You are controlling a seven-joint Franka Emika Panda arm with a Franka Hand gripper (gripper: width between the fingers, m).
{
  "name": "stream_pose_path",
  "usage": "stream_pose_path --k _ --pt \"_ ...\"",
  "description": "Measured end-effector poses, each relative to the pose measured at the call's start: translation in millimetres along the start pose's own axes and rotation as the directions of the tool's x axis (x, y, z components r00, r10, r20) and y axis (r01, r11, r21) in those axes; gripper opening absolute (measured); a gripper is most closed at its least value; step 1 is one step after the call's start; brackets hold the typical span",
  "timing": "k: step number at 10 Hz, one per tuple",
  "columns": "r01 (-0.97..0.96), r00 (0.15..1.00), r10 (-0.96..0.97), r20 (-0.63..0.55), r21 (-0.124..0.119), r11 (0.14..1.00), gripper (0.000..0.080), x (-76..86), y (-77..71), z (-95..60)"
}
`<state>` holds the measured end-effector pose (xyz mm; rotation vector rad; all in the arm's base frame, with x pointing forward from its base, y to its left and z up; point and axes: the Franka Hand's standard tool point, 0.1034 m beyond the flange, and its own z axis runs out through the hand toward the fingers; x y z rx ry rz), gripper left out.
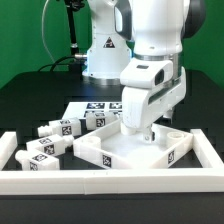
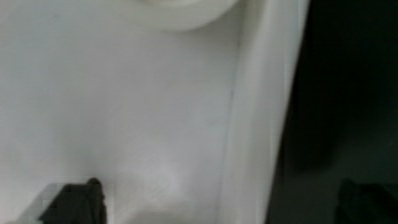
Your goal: Assemble one leg
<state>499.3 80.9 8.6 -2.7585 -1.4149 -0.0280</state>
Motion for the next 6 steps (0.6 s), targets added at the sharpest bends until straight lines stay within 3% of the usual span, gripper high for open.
stream_pose_path --k 3,4,5,6 --pt "-0.008 1.0 0.008 -0.009 -0.005 1.0 0.065 0.1 -1.3 3.2" --pt "-0.008 1.0 0.008 -0.009 -0.005 1.0 0.0534 0.1 -1.2 3.2" --pt "-0.008 1.0 0.008 -0.009 -0.005 1.0 0.0534 0.0 -1.3 3.4" --pt "-0.008 1.0 0.008 -0.009 -0.005 1.0 0.0352 0.0 -1.3 3.4"
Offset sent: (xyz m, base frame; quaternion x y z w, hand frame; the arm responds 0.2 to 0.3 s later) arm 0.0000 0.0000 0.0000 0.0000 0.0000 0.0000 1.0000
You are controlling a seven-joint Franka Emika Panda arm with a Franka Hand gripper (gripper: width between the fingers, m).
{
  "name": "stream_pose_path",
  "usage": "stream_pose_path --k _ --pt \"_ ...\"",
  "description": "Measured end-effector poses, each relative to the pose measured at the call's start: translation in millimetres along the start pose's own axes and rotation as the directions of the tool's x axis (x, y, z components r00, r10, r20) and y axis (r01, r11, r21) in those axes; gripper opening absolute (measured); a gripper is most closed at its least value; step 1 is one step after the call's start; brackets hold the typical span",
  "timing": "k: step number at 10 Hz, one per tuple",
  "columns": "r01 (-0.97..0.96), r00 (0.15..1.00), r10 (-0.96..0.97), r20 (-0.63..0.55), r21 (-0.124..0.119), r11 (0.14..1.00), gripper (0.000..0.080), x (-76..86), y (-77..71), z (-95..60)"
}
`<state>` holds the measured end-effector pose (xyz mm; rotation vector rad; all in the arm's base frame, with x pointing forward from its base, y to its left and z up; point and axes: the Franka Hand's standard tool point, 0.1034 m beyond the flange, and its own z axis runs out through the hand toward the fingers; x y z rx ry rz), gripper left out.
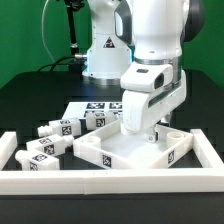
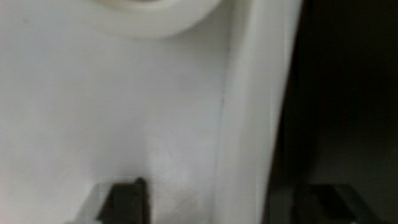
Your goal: Assemble one leg
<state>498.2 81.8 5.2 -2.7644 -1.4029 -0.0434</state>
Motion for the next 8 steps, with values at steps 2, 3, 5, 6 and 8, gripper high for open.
stream_pose_path --k 2,3,5,6,8 --pt "0.0 1.0 0.0 0.0 0.0 1.0 0.0216 -0.1 -0.1 0.1" --pt "-0.002 1.0 0.002 0.002 0.002 1.0 0.0058 -0.5 -0.5 0.3" --pt "-0.002 1.0 0.002 0.002 0.002 1.0 0.0052 -0.6 -0.6 0.3" --pt "-0.002 1.0 0.002 0.002 0.002 1.0 0.0052 -0.6 -0.6 0.3" --pt "0.068 0.998 -0.068 0.003 0.005 0.998 0.0052 -4.1 -0.7 0.3"
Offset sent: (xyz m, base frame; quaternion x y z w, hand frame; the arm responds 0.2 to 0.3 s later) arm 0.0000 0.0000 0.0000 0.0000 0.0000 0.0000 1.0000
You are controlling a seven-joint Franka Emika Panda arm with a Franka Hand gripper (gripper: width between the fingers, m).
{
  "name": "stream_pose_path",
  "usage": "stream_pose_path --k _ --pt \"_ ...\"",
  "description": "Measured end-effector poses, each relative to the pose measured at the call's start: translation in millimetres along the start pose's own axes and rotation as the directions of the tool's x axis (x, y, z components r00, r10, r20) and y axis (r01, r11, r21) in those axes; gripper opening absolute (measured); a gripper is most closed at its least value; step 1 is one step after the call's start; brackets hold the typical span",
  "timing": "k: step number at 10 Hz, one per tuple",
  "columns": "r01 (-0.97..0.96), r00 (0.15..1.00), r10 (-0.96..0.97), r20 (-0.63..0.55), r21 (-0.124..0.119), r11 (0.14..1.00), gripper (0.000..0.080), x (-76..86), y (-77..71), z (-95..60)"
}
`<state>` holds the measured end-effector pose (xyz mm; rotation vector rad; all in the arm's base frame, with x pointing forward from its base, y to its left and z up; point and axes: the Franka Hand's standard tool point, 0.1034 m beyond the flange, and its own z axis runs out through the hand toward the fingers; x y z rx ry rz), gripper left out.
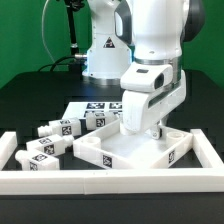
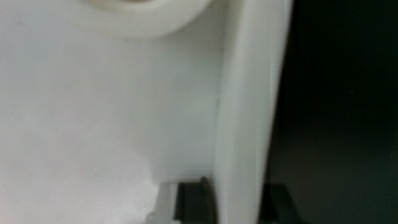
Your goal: Assemble one leg
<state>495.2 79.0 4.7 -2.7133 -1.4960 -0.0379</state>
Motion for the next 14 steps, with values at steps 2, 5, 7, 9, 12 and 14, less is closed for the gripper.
stream_pose_path --k 2,5,7,9,12,14 --pt "0.188 0.982 -0.188 0.011 0.044 0.981 0.0052 -9.0 1.5 0.0" --pt "0.307 0.951 -0.309 0.013 0.095 0.947 0.0054 -8.6 3.8 -1.8" --pt "0.307 0.951 -0.309 0.013 0.094 0.947 0.0054 -8.6 3.8 -2.1" --pt "0.426 0.904 -0.426 -0.015 0.058 0.903 0.0054 -10.1 10.2 -0.3" --pt "0.505 0.863 -0.505 -0.031 0.08 0.859 0.0054 -4.0 15.7 -0.6" --pt "0.49 0.871 -0.491 -0.011 0.094 0.867 0.0055 -3.9 15.6 -1.1"
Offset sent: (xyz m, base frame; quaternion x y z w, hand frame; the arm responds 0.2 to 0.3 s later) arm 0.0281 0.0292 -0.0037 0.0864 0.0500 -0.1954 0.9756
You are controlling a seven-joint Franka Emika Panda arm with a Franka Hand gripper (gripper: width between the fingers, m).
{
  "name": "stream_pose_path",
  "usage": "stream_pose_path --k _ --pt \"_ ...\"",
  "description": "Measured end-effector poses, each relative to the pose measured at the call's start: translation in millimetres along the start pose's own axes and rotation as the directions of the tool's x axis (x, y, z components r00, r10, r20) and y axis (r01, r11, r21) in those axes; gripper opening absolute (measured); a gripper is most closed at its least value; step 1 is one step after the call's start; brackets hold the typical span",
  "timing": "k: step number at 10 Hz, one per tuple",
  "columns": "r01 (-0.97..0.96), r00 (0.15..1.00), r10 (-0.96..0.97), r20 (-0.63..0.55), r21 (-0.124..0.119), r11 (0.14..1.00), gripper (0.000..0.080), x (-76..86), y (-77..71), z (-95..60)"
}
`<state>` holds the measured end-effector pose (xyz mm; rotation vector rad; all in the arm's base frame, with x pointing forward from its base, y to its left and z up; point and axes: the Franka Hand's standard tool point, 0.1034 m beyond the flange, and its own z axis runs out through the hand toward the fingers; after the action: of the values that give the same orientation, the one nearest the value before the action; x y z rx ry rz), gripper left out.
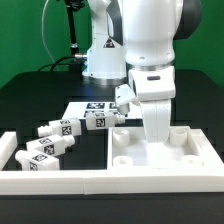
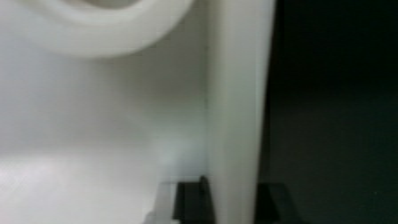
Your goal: Assemble one leg
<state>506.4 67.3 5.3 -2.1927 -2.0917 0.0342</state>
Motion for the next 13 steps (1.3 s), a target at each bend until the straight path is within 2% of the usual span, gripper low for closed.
stream_pose_path --k 3,4,5,6,7,8,9,10,11,13 --pt "0.002 1.0 -0.002 0.001 -0.001 1.0 0.0063 -0.4 0.1 -0.3" --pt "0.0 1.0 0.0 0.002 -0.003 1.0 0.0239 -1.4 1.0 -2.2" --pt "0.0 1.0 0.001 0.01 -0.004 1.0 0.0423 -6.0 2.9 -14.2" --pt "-0.002 1.0 0.003 0.018 -0.01 1.0 0.0423 -11.5 4.7 -28.2" --pt "-0.001 1.0 0.001 0.024 -0.019 1.0 0.0555 -16.8 1.4 -36.9" --pt "0.016 0.999 -0.015 0.039 -0.028 0.999 0.063 -25.9 -7.4 -43.6" --pt "0.04 0.998 -0.038 0.056 -0.033 0.999 0.063 -36.7 -19.2 -43.9" --pt "0.04 0.998 -0.039 0.055 -0.03 0.999 0.0644 -50.7 -31.4 -37.1" --pt "0.001 0.999 0.0 0.048 -0.021 1.0 0.0644 -64.1 -34.0 -35.6" --pt "-0.004 0.999 0.005 0.049 -0.021 1.0 0.0648 -64.9 -33.6 -35.4"
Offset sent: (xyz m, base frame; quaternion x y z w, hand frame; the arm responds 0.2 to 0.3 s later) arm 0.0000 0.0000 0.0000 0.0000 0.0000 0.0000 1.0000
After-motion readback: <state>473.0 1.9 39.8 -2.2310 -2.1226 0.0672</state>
